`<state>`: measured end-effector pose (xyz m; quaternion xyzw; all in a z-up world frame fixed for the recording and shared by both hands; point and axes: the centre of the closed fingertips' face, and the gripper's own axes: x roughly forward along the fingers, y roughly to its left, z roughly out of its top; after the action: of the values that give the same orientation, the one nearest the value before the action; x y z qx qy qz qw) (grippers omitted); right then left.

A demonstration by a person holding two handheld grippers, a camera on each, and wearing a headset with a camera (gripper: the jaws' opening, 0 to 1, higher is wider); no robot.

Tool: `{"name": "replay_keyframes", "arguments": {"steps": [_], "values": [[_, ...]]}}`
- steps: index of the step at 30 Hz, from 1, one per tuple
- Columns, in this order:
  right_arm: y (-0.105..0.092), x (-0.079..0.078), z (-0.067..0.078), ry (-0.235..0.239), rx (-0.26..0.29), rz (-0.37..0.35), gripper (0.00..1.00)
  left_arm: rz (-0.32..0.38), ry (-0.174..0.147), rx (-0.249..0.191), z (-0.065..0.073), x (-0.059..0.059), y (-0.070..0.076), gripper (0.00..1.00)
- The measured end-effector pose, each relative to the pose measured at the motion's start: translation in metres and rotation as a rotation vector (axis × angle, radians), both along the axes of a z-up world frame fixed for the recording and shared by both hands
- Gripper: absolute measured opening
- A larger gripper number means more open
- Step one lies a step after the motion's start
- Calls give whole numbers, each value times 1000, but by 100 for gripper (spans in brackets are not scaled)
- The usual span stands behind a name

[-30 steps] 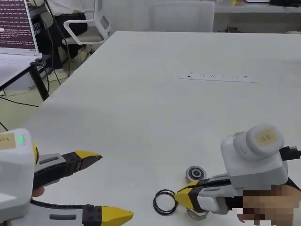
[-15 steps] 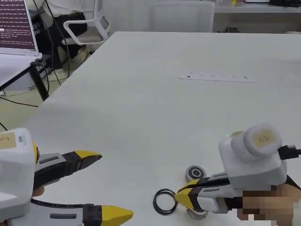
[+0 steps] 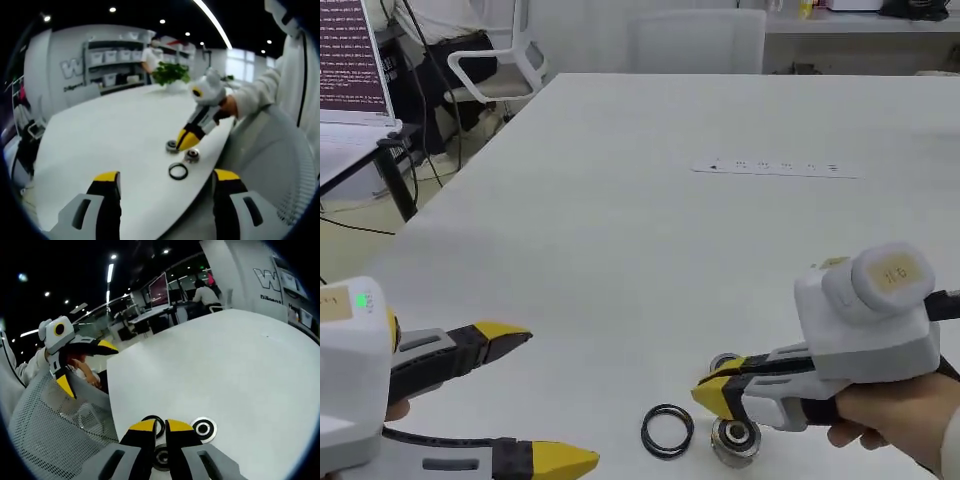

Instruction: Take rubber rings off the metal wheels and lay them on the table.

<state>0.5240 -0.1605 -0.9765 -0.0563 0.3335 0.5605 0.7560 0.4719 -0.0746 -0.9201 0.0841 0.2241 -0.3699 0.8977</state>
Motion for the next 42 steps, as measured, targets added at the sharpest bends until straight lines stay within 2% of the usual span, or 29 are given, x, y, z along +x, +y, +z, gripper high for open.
{"name": "replay_keyframes", "arguments": {"steps": [4,8,12,14,17,26,29,33,39,42], "values": [[0,2,15,-20,31,-2,4,-9,-2,5,0,-1,-1,77],[-1,5,36,-76,63,10,6,-11,-7,6,1,0,-2,78],[-4,0,50,-91,84,36,11,-17,-5,7,1,-1,-2,78],[-7,-3,56,-114,89,53,14,-20,-5,10,1,-1,-2,79],[-11,-5,69,-134,109,58,21,-22,-3,7,1,-1,-3,81],[-38,-15,95,-138,161,45,51,-28,5,-2,0,0,-4,85],[-46,-19,98,-149,157,46,60,-34,10,-6,0,-1,-5,86],[-67,-23,94,-180,109,42,69,-35,7,-4,0,0,-5,89],[-93,-25,90,-204,85,11,80,-30,12,-26,0,0,-5,93],[-104,-25,84,-207,69,-1,84,-31,29,-57,1,-1,-7,98]]}}
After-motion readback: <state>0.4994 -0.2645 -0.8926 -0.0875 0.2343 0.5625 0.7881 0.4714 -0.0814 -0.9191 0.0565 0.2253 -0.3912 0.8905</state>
